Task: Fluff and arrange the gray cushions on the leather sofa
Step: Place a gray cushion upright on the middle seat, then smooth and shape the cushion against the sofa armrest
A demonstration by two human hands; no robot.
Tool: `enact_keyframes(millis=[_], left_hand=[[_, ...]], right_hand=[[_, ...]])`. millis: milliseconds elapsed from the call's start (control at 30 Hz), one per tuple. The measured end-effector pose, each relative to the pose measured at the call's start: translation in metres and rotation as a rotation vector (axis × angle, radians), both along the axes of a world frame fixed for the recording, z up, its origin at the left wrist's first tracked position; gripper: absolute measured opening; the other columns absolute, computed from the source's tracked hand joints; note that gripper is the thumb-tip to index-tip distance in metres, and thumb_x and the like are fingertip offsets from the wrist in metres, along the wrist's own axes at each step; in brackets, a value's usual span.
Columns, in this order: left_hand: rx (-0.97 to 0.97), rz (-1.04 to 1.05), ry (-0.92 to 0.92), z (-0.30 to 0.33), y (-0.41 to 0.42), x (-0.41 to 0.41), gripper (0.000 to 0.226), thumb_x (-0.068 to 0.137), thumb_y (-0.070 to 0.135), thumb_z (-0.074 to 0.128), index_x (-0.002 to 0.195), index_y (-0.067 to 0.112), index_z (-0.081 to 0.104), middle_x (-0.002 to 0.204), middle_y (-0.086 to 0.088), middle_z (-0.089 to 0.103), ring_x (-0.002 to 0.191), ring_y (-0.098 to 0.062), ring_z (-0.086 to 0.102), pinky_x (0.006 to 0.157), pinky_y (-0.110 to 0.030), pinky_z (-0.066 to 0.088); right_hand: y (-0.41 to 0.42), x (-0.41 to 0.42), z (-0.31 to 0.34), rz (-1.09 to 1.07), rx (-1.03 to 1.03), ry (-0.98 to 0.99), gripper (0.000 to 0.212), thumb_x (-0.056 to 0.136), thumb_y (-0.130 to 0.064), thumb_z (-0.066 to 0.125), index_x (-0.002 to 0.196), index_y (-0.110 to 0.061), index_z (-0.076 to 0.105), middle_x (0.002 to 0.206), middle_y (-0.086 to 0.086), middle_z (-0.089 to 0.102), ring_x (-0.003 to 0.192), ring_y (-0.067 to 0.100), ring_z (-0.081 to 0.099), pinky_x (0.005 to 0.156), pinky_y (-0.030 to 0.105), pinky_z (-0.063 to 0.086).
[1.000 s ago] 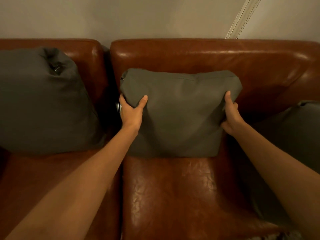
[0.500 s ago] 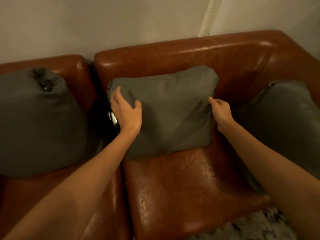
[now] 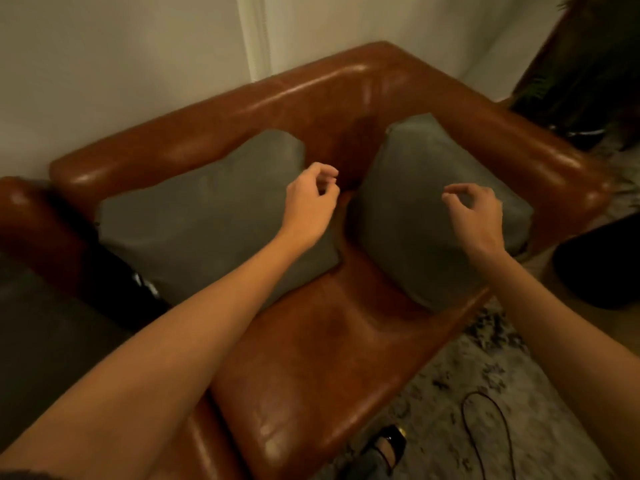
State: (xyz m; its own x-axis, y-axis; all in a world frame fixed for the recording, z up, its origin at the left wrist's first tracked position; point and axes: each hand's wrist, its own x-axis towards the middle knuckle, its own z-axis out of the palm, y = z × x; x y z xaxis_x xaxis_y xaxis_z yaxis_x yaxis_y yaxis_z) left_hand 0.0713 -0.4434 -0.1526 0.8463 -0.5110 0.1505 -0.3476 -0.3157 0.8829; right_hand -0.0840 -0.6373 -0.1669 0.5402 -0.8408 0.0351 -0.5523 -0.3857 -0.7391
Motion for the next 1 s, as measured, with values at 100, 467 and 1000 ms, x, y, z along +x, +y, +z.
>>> enact_keyframes(millis=[100,467,1000], left_hand=[[0.065,-0.148,0.029,0.002,-0.049,-0.019,0.017,0.094,0.011,0.054,0.108,0.013,0.064,0.101,0.002,0.063,0.092,-0.007,0.056,0.069,-0.005,0.039],[0.375,-0.167,0.213,-0.02,-0.213,-0.039,0.065,0.093,0.048,0.055,0.149,0.031,0.026,0.158,-0.008,0.01,0.143,-0.035,0.013,0.114,-0.052,0.021],[0.506,-0.139,0.275,-0.065,-0.271,-0.029,0.097,0.083,0.065,0.056,0.149,0.044,-0.011,0.157,-0.004,-0.03,0.143,-0.042,-0.021,0.113,-0.064,0.003]], right_hand=[[-0.034,-0.036,0.002,-0.088,-0.017,0.046,0.028,0.096,-0.032,0.053,0.12,-0.021,0.062,0.141,0.009,0.044,0.138,0.026,0.028,0.112,0.043,0.026],[-0.133,-0.082,-0.045,0.008,0.312,0.137,0.082,0.084,-0.067,0.055,0.151,-0.033,0.021,0.157,0.002,0.021,0.142,0.031,0.026,0.114,0.051,0.03],[-0.15,-0.074,-0.084,0.079,0.423,-0.053,0.093,0.079,-0.067,0.062,0.151,-0.041,0.01,0.16,-0.008,0.011,0.146,0.021,0.02,0.116,0.04,0.026]])
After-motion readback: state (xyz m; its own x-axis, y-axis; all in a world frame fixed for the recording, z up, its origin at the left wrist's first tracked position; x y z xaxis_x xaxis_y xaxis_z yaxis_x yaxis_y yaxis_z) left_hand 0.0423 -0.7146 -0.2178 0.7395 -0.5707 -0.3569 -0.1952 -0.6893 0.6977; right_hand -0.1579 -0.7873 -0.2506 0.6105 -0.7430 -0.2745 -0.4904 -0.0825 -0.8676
